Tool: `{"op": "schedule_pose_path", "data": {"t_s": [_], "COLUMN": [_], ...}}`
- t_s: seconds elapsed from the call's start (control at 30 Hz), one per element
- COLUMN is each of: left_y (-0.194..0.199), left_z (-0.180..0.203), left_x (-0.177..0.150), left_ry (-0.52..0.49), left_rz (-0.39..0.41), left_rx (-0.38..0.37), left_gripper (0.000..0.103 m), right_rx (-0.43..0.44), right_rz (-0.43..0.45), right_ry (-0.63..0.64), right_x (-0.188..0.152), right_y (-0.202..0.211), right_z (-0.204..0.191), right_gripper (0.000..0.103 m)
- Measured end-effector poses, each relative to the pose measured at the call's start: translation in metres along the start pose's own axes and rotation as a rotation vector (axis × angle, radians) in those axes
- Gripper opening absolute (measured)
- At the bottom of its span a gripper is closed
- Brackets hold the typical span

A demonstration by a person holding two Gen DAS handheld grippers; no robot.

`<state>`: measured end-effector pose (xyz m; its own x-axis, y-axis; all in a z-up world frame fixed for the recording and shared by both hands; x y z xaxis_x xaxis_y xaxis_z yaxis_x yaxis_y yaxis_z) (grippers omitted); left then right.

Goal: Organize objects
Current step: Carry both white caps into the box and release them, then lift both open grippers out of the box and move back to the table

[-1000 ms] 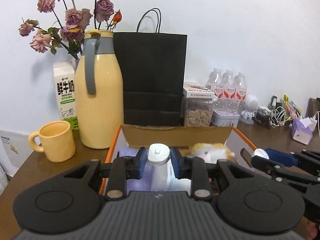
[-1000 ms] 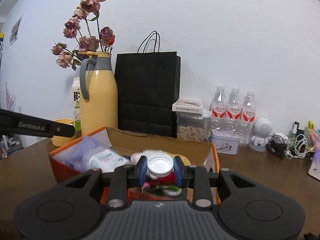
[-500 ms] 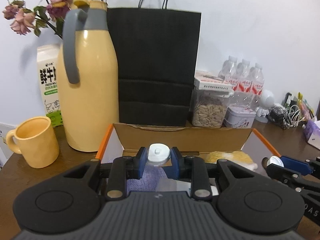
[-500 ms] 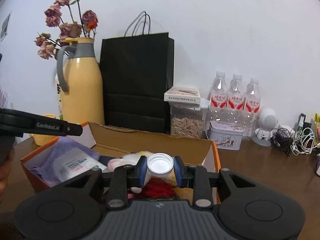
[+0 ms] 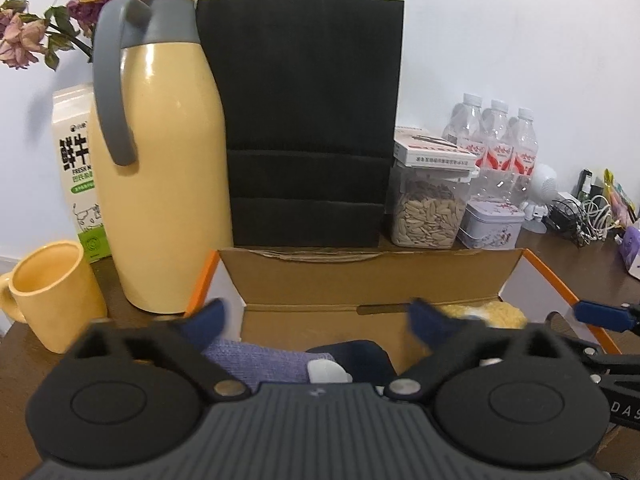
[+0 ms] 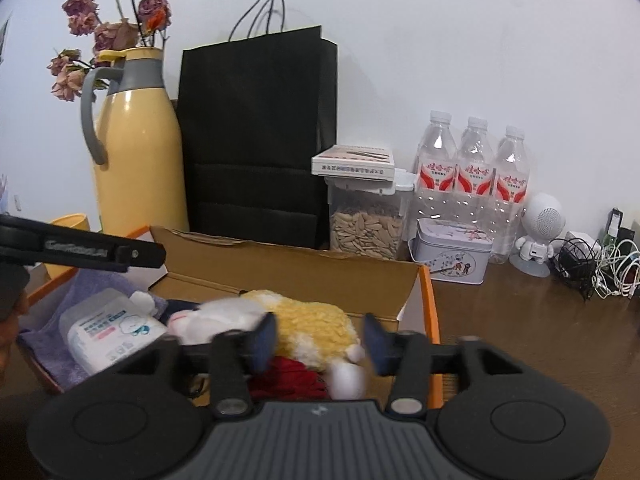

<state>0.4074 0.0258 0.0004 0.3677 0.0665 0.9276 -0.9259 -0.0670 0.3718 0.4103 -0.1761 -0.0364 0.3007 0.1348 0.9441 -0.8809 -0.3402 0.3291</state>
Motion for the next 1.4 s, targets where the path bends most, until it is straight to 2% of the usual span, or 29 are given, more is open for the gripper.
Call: {"op": "schedule_pose_path", "data": {"t_s": [0.13,0.23,0.3,0.6,0.9,1.4], "left_y": [0.001,0.003,0.005,0.035,0.080,0.136], "left_z": [-0.001,-0.001,-0.001,-0.001,-0.003,0.003], "left_x": [0.000,-0.001,0.000,0.003,-0.001,-0.040], "left_ry": [0.014,0.010,0.013,0.024,0.026,-0.011], "left_rz": [-0.013,-0.013,-0.010,0.040,0.071,0.012], "left_rx": [-0.002,0.006,0.013,0.017,0.005,0.001], "left_gripper": [0.103,0.103,0.103,0.103,0.103,0.103], "right_rx": [-0.024,-0.013,0.001,0.013,0.012,0.023], "right_rz": [-0.007,-0.005,0.000,0.047,0.084,0.063], "right_ry": [-0.042,-0.065,-0.061,-0.017,0.000,0.026], "right_x": [-0.001,-0.001,-0.001,0.008,0.011,-0.016], "right_y": [-0.003,-0.002,0.000,0.021,0.060,0.128], "right_z": [0.011,0.014,0.011,-0.004,-0.014,-0.029], "right_gripper": [0.090,0.094,0.100,0.102,0.103,0.103]}}
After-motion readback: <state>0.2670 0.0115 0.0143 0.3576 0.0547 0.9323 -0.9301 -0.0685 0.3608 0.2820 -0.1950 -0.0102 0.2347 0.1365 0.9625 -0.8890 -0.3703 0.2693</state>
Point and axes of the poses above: each gripper's, at about its wrist camera, not at the fingertips, and y roughly against the way its jaws point, z to its right, x to its top, the point moved 5 cm from there along -y, roughly the way its jaws point, and after that the axes turned 7 degrees about z, right-handed, at the moved point
